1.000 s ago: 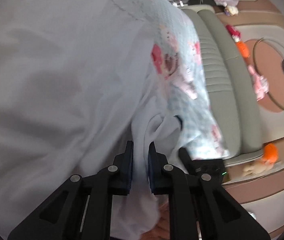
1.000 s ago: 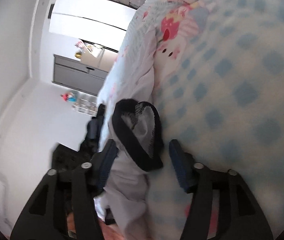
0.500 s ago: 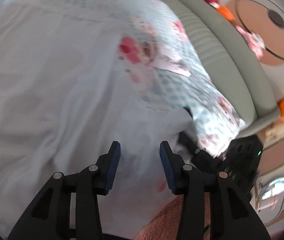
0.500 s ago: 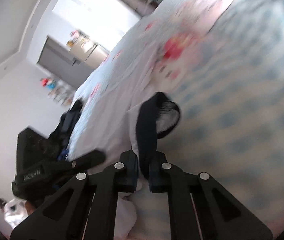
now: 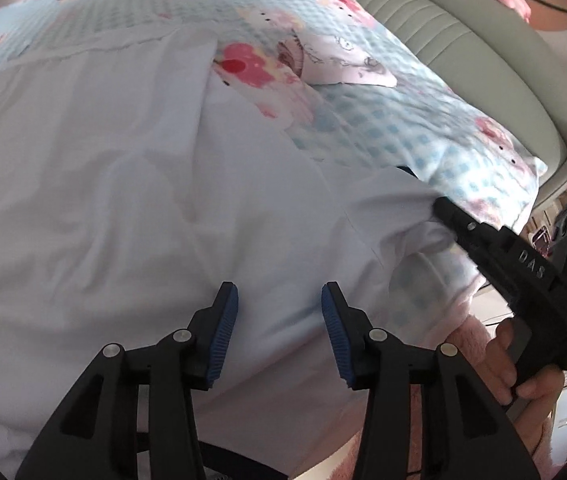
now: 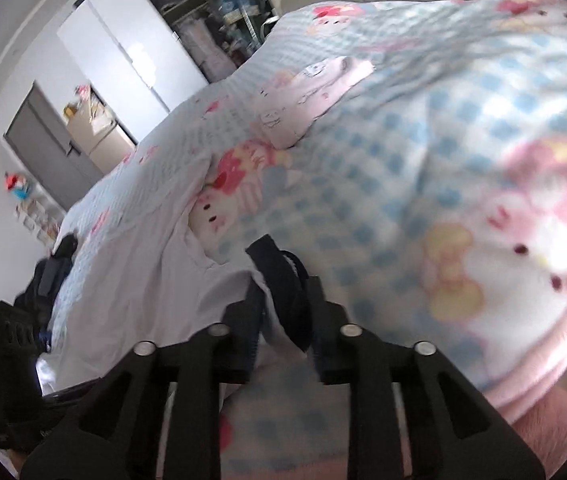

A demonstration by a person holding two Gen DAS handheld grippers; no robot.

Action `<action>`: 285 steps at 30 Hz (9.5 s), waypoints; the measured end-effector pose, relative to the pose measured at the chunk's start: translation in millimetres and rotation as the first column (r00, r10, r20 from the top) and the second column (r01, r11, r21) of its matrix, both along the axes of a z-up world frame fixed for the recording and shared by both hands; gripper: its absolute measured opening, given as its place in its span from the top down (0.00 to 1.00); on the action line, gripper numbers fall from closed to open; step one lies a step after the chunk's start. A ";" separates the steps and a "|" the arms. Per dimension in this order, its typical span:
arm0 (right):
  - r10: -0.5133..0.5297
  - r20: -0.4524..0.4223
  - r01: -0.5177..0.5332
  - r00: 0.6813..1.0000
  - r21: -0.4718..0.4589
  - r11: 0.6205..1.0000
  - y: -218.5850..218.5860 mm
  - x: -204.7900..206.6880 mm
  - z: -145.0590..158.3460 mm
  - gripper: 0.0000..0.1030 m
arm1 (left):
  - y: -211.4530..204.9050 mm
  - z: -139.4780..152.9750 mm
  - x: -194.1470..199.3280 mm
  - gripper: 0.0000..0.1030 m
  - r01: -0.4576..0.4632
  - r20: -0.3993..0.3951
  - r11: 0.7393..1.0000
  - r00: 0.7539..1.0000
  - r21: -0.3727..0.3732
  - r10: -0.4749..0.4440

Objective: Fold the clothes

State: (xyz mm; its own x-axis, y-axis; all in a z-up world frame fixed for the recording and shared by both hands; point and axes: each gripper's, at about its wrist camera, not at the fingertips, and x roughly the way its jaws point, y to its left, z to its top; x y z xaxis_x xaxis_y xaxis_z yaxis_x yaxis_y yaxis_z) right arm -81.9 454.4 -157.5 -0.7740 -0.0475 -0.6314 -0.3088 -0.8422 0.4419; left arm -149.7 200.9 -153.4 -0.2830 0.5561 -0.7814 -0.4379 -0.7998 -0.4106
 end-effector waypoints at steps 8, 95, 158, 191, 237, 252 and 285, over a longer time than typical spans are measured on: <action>0.109 0.096 -0.108 0.989 -0.024 0.994 -27.2 -9.6 -17.7 0.71 | -0.6 5.5 6.5 0.56 0.000 -0.025 0.999 1.000 0.032 0.001; -0.019 0.150 0.012 0.989 0.047 0.999 3.1 -16.5 -29.1 0.42 | 139.1 9.9 -57.2 0.87 0.143 -0.342 0.922 0.899 -0.361 -0.274; 0.094 0.053 -0.097 0.994 0.055 0.994 -2.3 -24.2 -17.0 0.58 | 86.1 21.3 -46.8 0.62 0.172 -0.126 0.974 0.973 -0.147 -0.191; 0.066 0.174 -0.093 0.983 0.156 0.983 10.6 -54.0 -30.6 0.57 | 124.1 13.1 -41.8 0.61 0.314 -0.212 0.911 0.903 -0.266 -0.373; -0.038 0.125 0.025 0.991 0.105 0.994 34.0 -37.6 -26.3 0.53 | 121.6 28.6 -52.9 0.99 0.418 -0.250 0.892 0.858 -0.169 -0.449; -0.031 0.203 -0.006 0.979 0.176 0.984 21.1 -48.1 -35.4 0.52 | 170.0 -13.5 -72.2 0.97 0.331 -0.203 0.880 0.888 -0.341 -0.413; 0.293 0.099 -0.309 0.951 0.284 0.908 -123.8 18.0 8.9 0.50 | -178.9 -1.2 38.1 0.65 -0.305 -0.149 0.952 0.942 -0.007 0.300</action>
State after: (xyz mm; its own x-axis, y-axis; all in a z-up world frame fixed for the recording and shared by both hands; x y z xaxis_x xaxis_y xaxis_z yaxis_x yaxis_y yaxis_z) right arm -63.8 330.5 -148.6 -0.7170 -0.0796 -0.6925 -0.0367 -0.9878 0.1516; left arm -111.6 21.9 -154.6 -0.5454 0.4037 -0.7346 -0.2260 -0.9148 -0.3348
